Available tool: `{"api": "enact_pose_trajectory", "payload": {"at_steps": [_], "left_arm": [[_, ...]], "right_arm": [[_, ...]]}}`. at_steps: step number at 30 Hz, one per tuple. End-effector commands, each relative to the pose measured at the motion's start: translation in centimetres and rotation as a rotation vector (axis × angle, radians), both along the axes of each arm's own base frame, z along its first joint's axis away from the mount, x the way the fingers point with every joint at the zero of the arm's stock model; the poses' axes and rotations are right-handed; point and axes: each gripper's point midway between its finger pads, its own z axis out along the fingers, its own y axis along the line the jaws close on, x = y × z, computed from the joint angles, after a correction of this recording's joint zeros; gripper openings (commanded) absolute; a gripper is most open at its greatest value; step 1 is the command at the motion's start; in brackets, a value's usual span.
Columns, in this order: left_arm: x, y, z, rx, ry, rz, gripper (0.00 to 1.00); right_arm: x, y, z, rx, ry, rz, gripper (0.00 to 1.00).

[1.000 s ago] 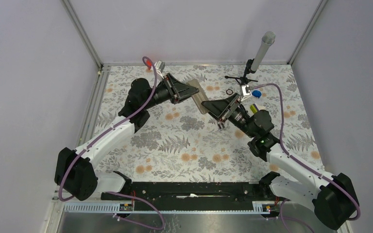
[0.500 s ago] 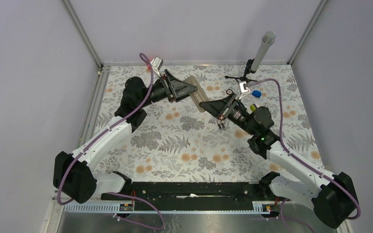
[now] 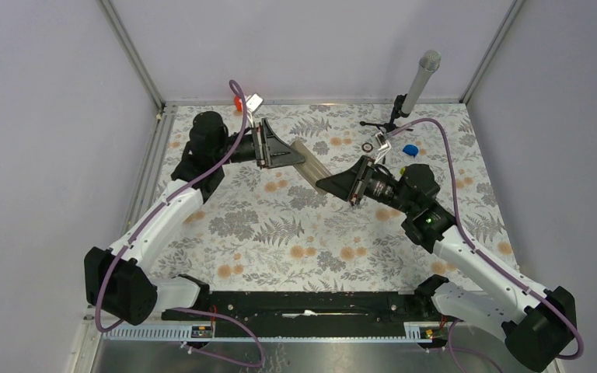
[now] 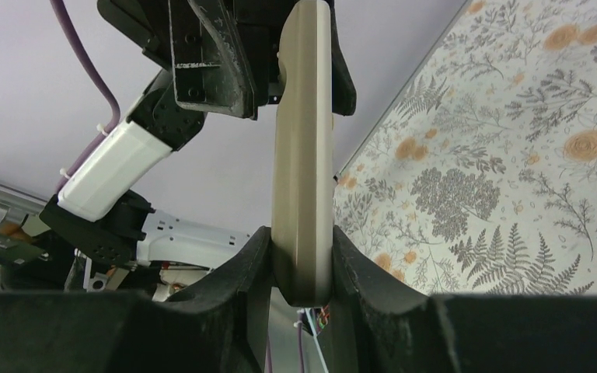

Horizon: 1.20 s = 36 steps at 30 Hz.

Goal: Load the batteries into the remote control

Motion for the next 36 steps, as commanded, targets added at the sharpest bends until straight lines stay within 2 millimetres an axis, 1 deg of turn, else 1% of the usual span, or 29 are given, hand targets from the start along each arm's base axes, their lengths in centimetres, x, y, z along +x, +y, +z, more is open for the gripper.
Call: {"api": "enact_pose_trajectory", "payload": {"at_steps": [1, 4, 5, 7, 10, 12, 14, 15, 16, 17, 19, 20, 22, 28, 30, 32, 33, 34, 36], "left_arm": [[-1.2, 0.6, 1.8, -0.01, -0.105, -0.058, 0.5], [-1.1, 1.1, 1.6, -0.008, -0.102, -0.051, 0.4], [-1.0, 1.3, 1.6, -0.008, -0.1, -0.048, 0.39], [-0.9, 1.6, 1.4, -0.006, -0.098, -0.04, 0.33], [-1.1, 1.6, 1.1, -0.006, -0.093, -0.047, 0.29], [-1.3, 1.6, 1.0, -0.008, -0.093, -0.054, 0.18], [-1.4, 1.7, 0.9, -0.008, -0.097, -0.053, 0.13], [-1.5, 1.7, 0.8, -0.008, -0.098, -0.055, 0.15], [-1.5, 1.7, 0.7, -0.006, -0.098, -0.058, 0.23], [-1.6, 1.7, 0.7, -0.004, -0.099, -0.061, 0.37], [-1.5, 1.8, 0.3, 0.01, -0.093, -0.053, 0.5], [-1.5, 1.9, 0.2, 0.015, -0.093, -0.049, 0.53], [-1.5, 2.0, 0.1, 0.018, -0.092, -0.051, 0.53], [-2.2, 2.3, 0.6, 0.02, -0.13, -0.061, 0.41], [-2.4, 2.4, 0.6, 0.025, -0.139, -0.061, 0.31], [-2.6, 2.4, 0.5, 0.028, -0.147, -0.064, 0.14], [-2.5, 2.5, 0.5, 0.029, -0.151, -0.064, 0.01], [-2.5, 2.5, 0.3, 0.031, -0.153, -0.061, 0.0], [-2.4, 2.6, 0.1, 0.036, -0.165, -0.041, 0.0]], "right_arm": [[-1.2, 0.6, 2.3, 0.011, -0.054, 0.076, 0.17], [-1.2, 0.5, 2.3, 0.009, -0.047, 0.078, 0.17], [-1.2, 0.5, 2.2, 0.009, -0.044, 0.078, 0.17], [-1.2, 0.5, 2.2, 0.012, -0.034, 0.077, 0.17], [-1.3, 0.7, 2.0, 0.011, -0.024, 0.091, 0.17], [-1.4, 0.9, 1.8, 0.007, -0.013, 0.11, 0.18], [-1.5, 1.1, 1.4, -0.004, 0.006, 0.122, 0.19], [-1.5, 1.2, 1.2, -0.009, 0.012, 0.129, 0.19], [-1.5, 1.3, 1.1, -0.013, 0.018, 0.135, 0.19], [-1.5, 1.3, 1.0, -0.018, 0.024, 0.139, 0.19], [-1.7, 1.3, 1.0, -0.02, 0.024, 0.15, 0.18], [-1.9, 1.3, 1.1, -0.019, 0.023, 0.156, 0.17], [-1.9, 1.3, 1.2, -0.017, 0.03, 0.157, 0.17], [-1.6, 1.4, 0.8, -0.023, 0.069, 0.149, 0.17], [-1.7, 1.5, 0.6, -0.029, 0.075, 0.158, 0.17], [-1.7, 1.6, 0.3, -0.04, 0.084, 0.164, 0.18], [-1.6, 1.7, 0.2, -0.044, 0.086, 0.163, 0.22], [-1.5, 1.7, 0.1, -0.05, 0.087, 0.159, 0.34], [-1.0, 1.4, -0.3, -0.069, 0.087, 0.126, 0.65]]}}
